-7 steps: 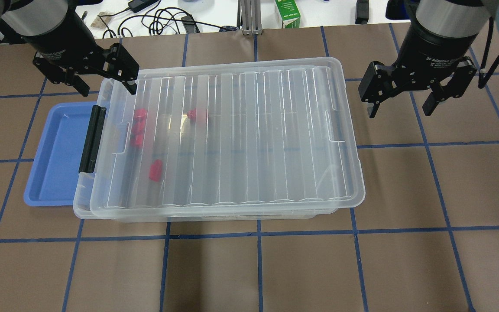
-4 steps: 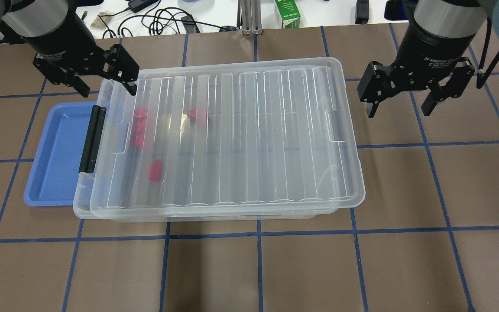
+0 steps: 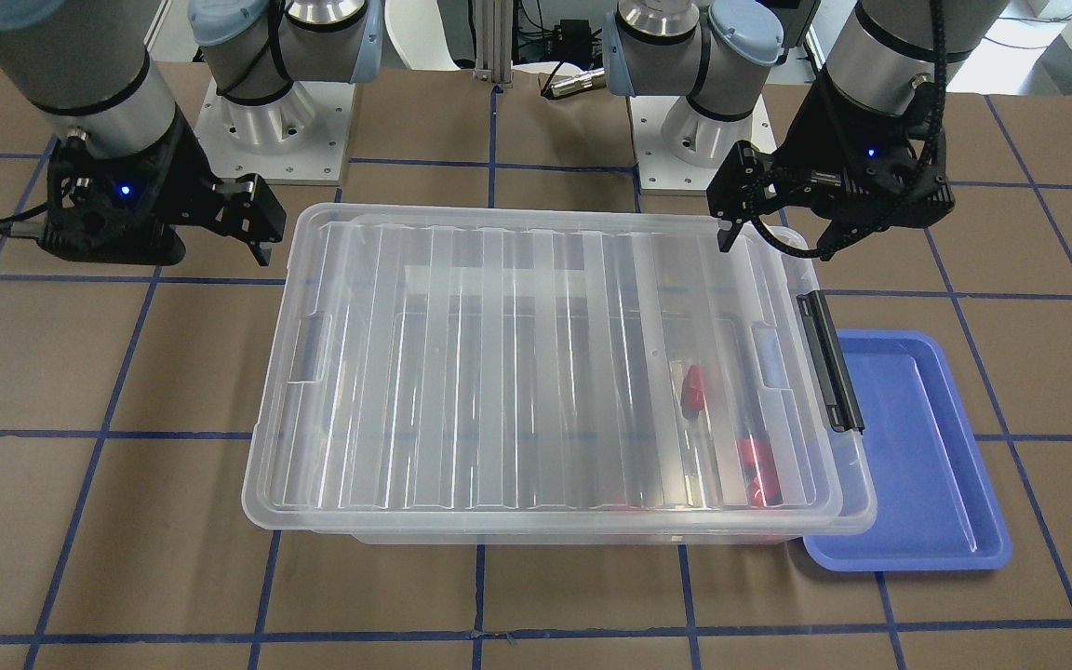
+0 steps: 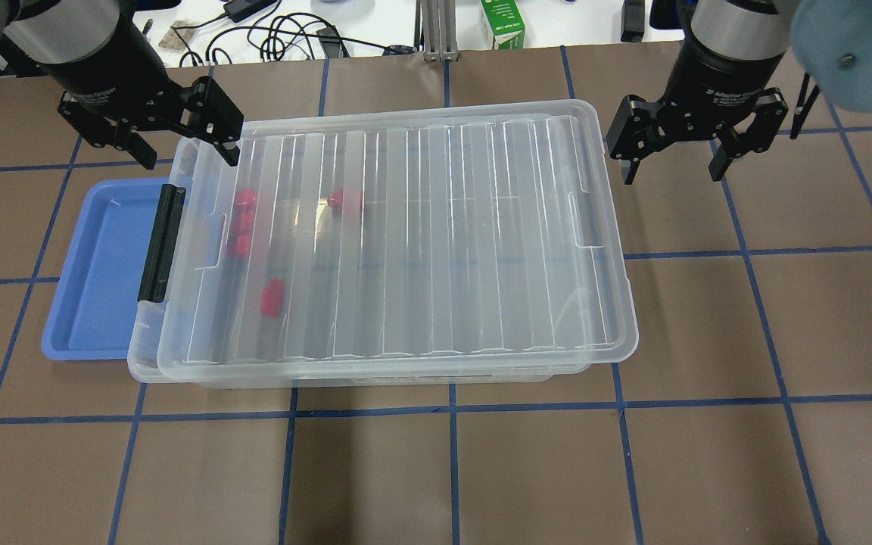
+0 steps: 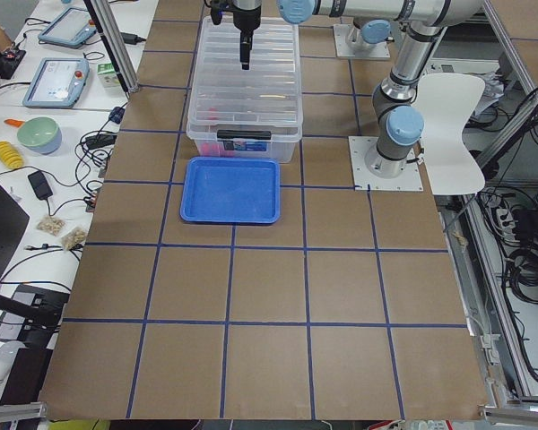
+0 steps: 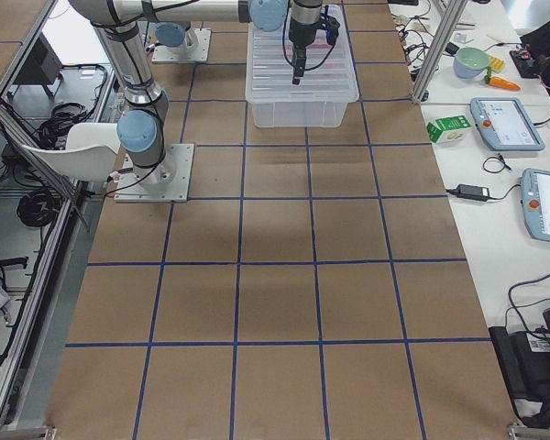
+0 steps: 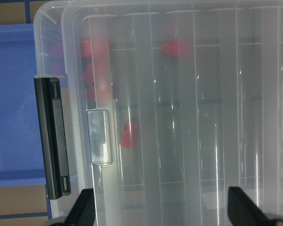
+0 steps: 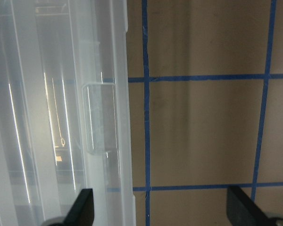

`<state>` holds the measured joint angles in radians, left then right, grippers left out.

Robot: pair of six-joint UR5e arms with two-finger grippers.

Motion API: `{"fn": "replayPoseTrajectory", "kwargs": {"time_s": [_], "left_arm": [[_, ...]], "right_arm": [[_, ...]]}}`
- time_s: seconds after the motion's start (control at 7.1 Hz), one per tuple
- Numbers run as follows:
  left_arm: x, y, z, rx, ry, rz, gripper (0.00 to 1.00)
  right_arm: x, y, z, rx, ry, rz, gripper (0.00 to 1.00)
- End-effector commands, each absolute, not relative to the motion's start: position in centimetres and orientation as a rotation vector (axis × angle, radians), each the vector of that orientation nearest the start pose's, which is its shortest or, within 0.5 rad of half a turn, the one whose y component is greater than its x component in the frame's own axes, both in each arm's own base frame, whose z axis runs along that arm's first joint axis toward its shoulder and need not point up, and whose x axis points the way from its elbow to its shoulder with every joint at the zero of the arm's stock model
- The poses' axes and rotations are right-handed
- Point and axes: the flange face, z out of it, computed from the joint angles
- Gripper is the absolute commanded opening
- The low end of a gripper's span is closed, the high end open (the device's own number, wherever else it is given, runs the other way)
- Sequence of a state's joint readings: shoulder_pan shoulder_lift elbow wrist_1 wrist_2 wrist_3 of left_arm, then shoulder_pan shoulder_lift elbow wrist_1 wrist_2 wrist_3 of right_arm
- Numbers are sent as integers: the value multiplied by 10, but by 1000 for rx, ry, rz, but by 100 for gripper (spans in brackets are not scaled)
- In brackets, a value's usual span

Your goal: Place red block in blue tray from box

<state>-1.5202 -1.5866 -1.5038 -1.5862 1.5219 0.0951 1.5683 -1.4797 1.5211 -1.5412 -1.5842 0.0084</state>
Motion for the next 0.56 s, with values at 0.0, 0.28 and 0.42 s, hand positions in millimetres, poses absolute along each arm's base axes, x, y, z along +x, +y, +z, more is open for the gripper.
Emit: {"fn": "replayPoseTrajectory", "kwargs": {"time_s": [0.0,0.28,0.42], "left_arm": [[-113,-508,511,72,3187,-62,100],[-113,-507,512,72,3186,-64,100],[-113,-507,511,72,3187,-62,100]], "right_arm": [[132,-547,429,14,3140,154,100],[131,-562,403,-5,3138,200,100],[130,-569,387,4,3139,212,100]]}}
